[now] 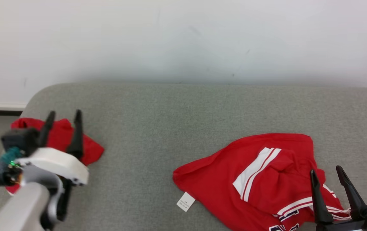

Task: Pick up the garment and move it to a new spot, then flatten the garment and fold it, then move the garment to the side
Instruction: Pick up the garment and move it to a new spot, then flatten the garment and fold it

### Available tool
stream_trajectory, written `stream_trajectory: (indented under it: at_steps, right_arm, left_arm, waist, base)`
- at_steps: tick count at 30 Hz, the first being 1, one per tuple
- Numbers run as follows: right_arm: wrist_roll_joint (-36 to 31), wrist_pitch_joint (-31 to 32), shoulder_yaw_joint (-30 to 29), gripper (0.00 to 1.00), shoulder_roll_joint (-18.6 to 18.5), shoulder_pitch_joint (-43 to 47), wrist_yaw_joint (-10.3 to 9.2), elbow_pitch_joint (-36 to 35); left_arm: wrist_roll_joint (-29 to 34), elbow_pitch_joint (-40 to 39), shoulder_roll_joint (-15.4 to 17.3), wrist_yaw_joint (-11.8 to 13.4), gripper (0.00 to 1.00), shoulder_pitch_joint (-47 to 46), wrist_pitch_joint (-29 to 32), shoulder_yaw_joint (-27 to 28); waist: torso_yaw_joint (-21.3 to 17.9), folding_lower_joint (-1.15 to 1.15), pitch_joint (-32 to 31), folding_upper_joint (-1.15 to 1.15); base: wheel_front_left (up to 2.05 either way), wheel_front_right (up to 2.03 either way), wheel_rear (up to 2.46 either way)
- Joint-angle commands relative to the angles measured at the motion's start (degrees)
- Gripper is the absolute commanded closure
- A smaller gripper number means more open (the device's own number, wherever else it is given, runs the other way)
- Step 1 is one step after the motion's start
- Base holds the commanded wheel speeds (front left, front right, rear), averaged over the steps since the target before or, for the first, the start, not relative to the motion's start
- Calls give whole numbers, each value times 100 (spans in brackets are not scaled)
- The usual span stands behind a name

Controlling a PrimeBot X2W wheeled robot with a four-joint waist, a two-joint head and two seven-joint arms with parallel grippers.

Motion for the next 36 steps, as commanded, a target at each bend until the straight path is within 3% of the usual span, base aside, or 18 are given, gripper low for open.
stream_trajectory:
  at_steps: [1, 8, 13, 20, 26, 36]
  right_arm:
    - [20, 5, 9, 0, -7, 73, -10, -58]
    - [26, 5, 82, 0, -105, 175, -10, -206]
    - [-6, 5, 48, 0, -192, 257, -10, -178]
    - [-19, 5, -52, 0, -209, 368, -10, -79]
    - [-78, 5, -149, 0, -197, 524, -10, 129]
    - [-24, 5, -172, 0, -136, 607, -10, 396]
  left_arm:
    - [174, -255, -99, 128, 0, 254, -49, -140]
    - [306, -1023, -405, 373, 0, 1216, -307, -374]
    - [456, -1159, -669, 471, 0, 2002, -400, -192]
    - [1091, -1359, -993, 298, 0, 2898, -395, 411]
    - [1785, -1523, -1565, -205, 0, 3532, -397, 1097]
    - [2586, -1420, -2121, -1100, 0, 3874, -398, 1666]
  waist:
    - [-118, 0, -157, 0]
    - [-342, 0, -372, 0]
    - [-417, 0, -449, 0]
    - [-446, 0, -525, 0]
    - [-370, 0, -635, 0]
    - [-271, 0, -710, 0]
  base:
    - [0, 0, 0]
    - [0, 0, 0]
    - [0, 0, 0]
    - [0, 0, 0]
    - [0, 0, 0]
    - [0, 0, 0]
